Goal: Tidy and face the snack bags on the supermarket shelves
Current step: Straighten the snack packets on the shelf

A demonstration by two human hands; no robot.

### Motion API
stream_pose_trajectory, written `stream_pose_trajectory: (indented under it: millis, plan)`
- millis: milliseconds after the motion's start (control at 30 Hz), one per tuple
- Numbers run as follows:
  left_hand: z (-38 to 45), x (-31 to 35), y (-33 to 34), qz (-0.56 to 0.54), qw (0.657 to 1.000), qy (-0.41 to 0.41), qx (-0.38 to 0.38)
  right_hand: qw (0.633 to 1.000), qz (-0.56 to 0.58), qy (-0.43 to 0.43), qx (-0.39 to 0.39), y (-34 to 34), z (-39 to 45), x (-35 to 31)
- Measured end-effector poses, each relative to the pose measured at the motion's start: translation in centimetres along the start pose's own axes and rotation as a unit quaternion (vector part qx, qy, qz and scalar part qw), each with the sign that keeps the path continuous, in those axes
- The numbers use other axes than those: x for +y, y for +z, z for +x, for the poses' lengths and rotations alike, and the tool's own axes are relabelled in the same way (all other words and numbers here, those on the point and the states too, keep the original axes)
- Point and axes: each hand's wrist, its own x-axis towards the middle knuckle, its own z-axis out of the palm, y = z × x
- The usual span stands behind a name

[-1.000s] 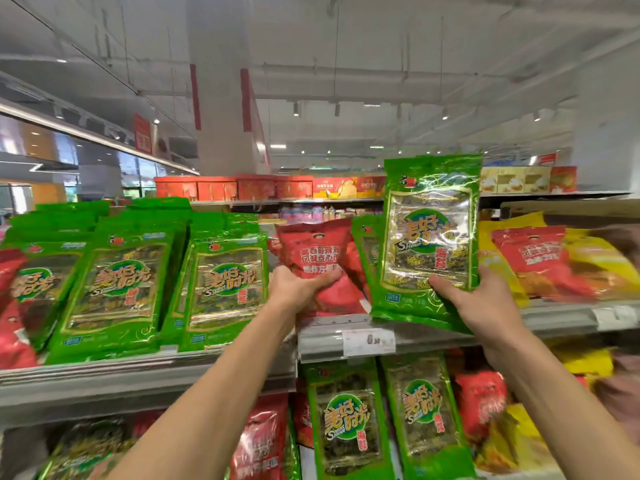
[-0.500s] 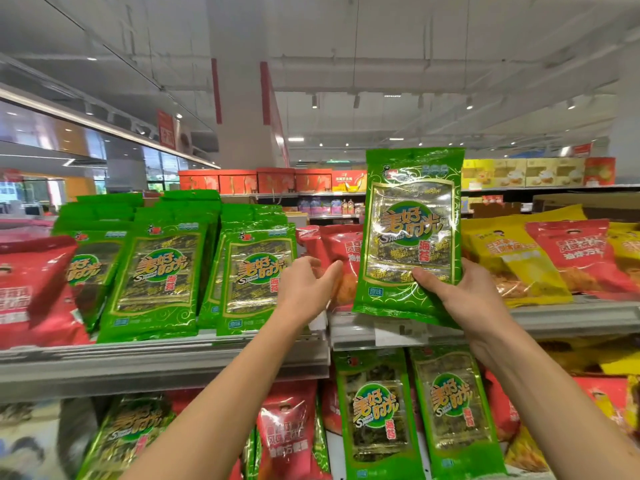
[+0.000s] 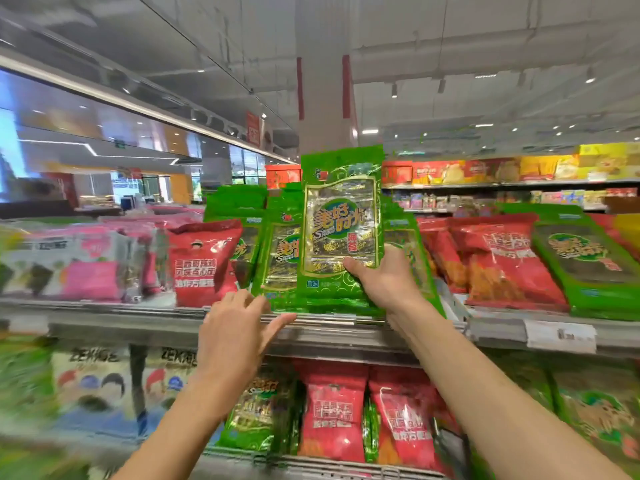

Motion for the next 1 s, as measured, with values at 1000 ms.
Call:
stream_pose_trajectory:
  millis: [1000]
  plan:
    - [2.6, -10.6, -1.9, -0.214, 0.944, -0.241, 0.069, 0.903, -0.385, -0.175, 0.075, 5.7, -2.8, 1.6]
